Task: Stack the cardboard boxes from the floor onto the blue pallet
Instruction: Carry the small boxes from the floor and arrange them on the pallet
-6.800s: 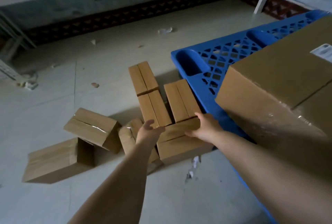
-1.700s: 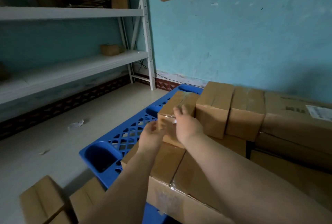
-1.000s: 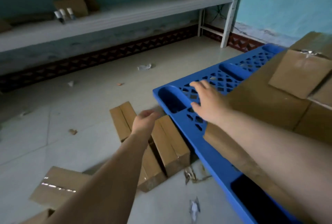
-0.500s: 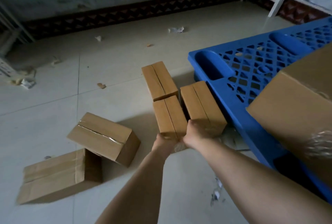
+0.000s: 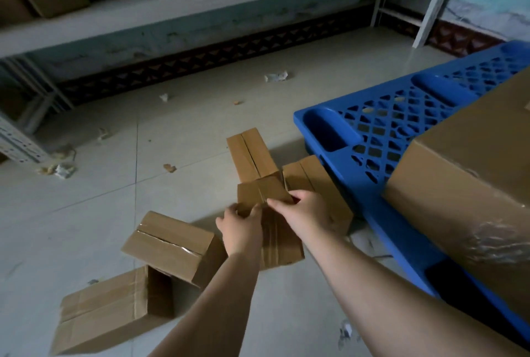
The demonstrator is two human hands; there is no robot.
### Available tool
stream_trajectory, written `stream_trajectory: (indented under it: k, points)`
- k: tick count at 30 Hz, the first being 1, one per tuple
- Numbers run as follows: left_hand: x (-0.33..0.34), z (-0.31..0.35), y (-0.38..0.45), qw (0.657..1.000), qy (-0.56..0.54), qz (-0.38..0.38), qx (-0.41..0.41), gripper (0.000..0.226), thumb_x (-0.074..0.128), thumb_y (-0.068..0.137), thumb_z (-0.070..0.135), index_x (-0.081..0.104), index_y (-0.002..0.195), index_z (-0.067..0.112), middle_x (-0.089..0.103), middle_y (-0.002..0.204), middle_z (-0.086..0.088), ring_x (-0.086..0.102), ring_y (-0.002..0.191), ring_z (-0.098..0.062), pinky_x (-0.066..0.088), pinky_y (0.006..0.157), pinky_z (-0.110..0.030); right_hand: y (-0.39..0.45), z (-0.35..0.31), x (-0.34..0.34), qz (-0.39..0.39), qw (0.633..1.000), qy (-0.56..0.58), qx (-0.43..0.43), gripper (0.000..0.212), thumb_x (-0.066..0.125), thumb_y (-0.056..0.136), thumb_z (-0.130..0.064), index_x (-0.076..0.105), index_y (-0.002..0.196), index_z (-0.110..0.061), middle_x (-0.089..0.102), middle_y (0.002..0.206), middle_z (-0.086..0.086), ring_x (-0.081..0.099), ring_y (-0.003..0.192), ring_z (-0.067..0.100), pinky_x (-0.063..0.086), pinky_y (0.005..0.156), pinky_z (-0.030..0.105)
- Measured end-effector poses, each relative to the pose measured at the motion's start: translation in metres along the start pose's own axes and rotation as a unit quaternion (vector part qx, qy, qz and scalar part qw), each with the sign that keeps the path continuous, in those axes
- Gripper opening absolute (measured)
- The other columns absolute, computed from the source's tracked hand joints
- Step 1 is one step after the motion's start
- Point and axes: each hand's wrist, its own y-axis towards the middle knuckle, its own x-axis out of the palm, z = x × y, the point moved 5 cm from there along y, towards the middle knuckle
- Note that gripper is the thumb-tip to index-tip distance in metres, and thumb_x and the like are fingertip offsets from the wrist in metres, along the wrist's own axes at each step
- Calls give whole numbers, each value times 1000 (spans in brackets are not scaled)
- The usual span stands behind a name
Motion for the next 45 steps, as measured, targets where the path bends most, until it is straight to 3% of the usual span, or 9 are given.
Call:
stream_trajectory:
  k: [9,12,19,24,28,34,37,41,45]
  points:
    - [20,174,-110,948,-57,-34,311,50,64,80,37,51,127,24,47,97,10,53,86,0,43,76,-17,-76,-96,-177,210,938,208,-181,22,79,66,-38,61,77,-37,66,76,-17,64,73,-5,47,59,8]
    - [62,217,-177,916,-93,-126,369,47,65,77,39,55,122,27,49,97,14,54,85,12,48,75,-17,-117,-92,-263,321,901,215,-197,34,76,59,-49,62,89,-40,69,92,-11,65,88,6,54,74,27]
    - [159,245,-363,804,-103,-358,462,48,64,80,32,52,126,28,47,98,11,51,84,8,35,68,-1,-257,-29,-423,560,801,135,-161,36,77,67,-35,67,100,-30,69,98,-7,65,89,3,53,78,24]
    - [197,201,-446,747,-75,-483,450,53,64,81,34,45,130,34,43,105,17,48,85,11,36,69,-8,-332,41,-454,628,761,137,-90,33,73,63,-41,54,87,-51,61,97,-21,61,91,2,53,75,26]
    - [242,135,-457,732,6,-560,389,55,61,82,40,38,133,37,41,108,23,47,91,1,44,75,-18,-337,109,-437,630,758,168,-16,40,74,70,-32,48,96,-49,51,99,-22,54,89,-2,45,63,15]
    - [273,69,-434,728,97,-595,325,66,59,85,35,22,140,41,31,143,9,34,114,-4,37,87,-25,-305,164,-400,593,785,171,62,55,69,78,-29,42,127,-31,44,125,-11,45,113,9,46,96,39]
    - [276,72,-431,723,52,-642,250,68,61,84,34,23,140,43,37,137,12,42,112,-6,43,90,-29,-293,161,-414,600,783,149,66,60,65,82,-32,37,135,-30,41,121,-14,43,110,6,47,90,32]
    - [273,83,-422,725,10,-655,213,60,60,86,27,31,137,39,39,119,14,44,93,1,41,69,-15,-275,156,-434,578,801,136,74,60,65,83,-30,38,137,-25,46,132,0,46,117,16,47,95,38]
    - [275,88,-419,719,-4,-669,190,52,59,87,24,37,132,37,46,118,12,48,104,-6,49,92,-33,-256,159,-447,576,785,209,91,59,67,80,-34,44,132,-20,51,126,4,47,103,14,47,82,32]
